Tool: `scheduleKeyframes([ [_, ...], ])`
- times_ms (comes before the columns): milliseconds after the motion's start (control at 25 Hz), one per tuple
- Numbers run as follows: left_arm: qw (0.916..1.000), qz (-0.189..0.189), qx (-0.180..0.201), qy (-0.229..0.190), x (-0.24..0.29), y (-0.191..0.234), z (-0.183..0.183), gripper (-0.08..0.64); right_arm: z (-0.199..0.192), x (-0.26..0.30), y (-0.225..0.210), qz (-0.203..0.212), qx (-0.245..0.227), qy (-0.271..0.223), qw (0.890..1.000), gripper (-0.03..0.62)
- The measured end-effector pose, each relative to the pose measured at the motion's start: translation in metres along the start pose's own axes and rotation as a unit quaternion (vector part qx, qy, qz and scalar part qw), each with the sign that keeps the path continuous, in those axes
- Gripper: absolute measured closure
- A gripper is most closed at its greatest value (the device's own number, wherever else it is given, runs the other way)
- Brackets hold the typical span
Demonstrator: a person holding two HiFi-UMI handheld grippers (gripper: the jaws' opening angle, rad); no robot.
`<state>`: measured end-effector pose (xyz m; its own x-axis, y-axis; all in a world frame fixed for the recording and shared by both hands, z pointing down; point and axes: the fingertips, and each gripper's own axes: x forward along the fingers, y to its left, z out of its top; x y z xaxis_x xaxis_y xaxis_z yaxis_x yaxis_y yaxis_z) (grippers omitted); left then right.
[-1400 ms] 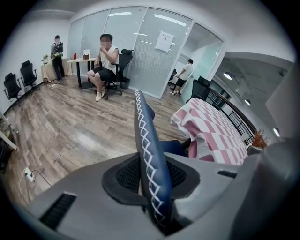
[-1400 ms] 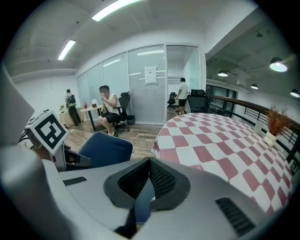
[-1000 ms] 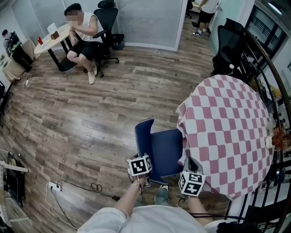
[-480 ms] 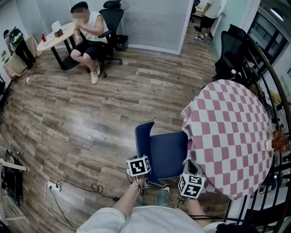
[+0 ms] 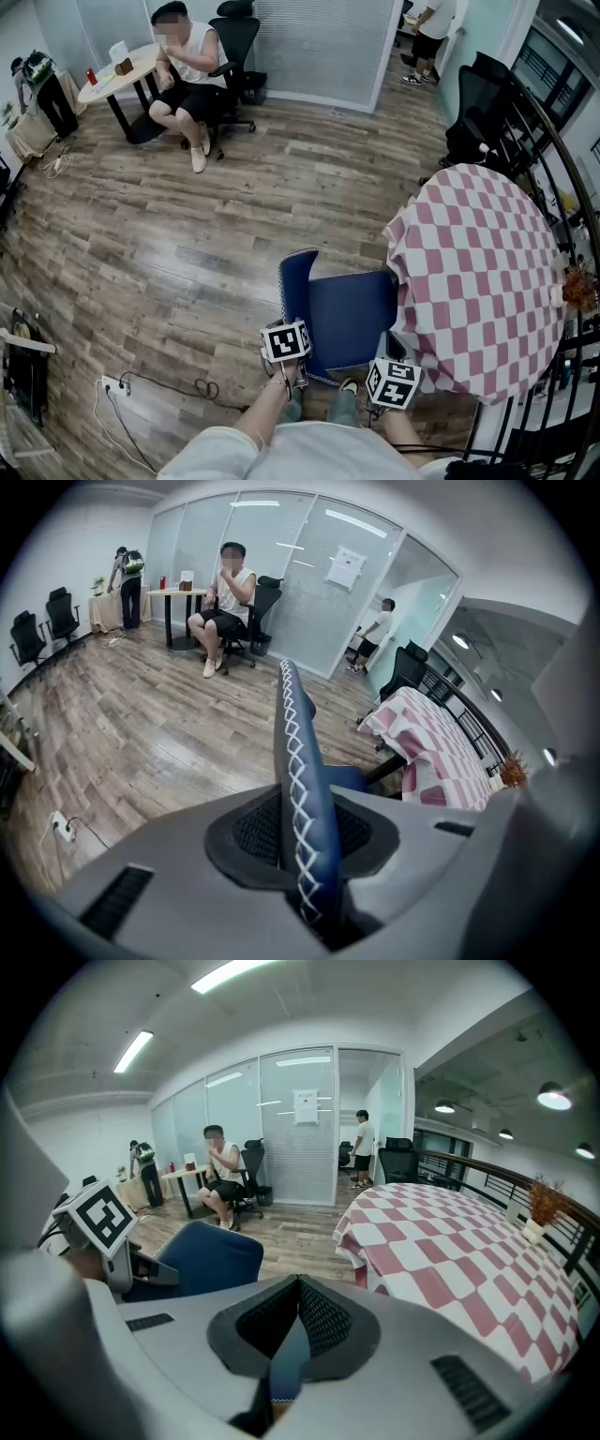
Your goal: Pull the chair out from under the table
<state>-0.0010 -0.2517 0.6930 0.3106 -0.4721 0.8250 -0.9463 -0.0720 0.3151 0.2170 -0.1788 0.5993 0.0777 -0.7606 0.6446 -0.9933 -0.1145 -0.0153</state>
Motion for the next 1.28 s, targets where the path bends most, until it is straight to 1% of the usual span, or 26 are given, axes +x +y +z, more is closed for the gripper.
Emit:
scheduleKeyframes([
  [200, 1.0000, 0.003, -0.008, -0.004, -0.008, 0.018, -0.002, 0.472, -0.002, -0.002, 0.016, 0.004, -0.003, -0.002, 1.000, 0.574],
  [520, 0.9996, 0.009, -0.025, -0.005, -0.024, 0.051, -0.005, 0.473, -0.005, 0.000, 0.051, 0.028, -0.018, 0.006, 0.999, 0.574],
  [680, 0.9996, 0.013, -0.023, -0.004, -0.029, 0.065, -0.006, 0.473, -0.003, 0.004, 0.068, 0.045, -0.029, 0.005, 0.999, 0.574],
  [960, 0.9996, 0.014, -0.024, -0.001, -0.037, 0.087, -0.007, 0.472, -0.004, 0.008, 0.091, 0.061, -0.042, 0.007, 0.997, 0.574],
  [1160, 0.9994, 0.019, -0.030, -0.001, -0.043, 0.097, -0.009, 0.472, -0.002, 0.007, 0.101, 0.069, -0.051, 0.007, 0.996, 0.574],
  [1280, 0.9995, 0.019, -0.023, -0.003, -0.043, 0.098, -0.009, 0.470, -0.002, 0.007, 0.102, 0.071, -0.053, 0.007, 0.996, 0.574],
])
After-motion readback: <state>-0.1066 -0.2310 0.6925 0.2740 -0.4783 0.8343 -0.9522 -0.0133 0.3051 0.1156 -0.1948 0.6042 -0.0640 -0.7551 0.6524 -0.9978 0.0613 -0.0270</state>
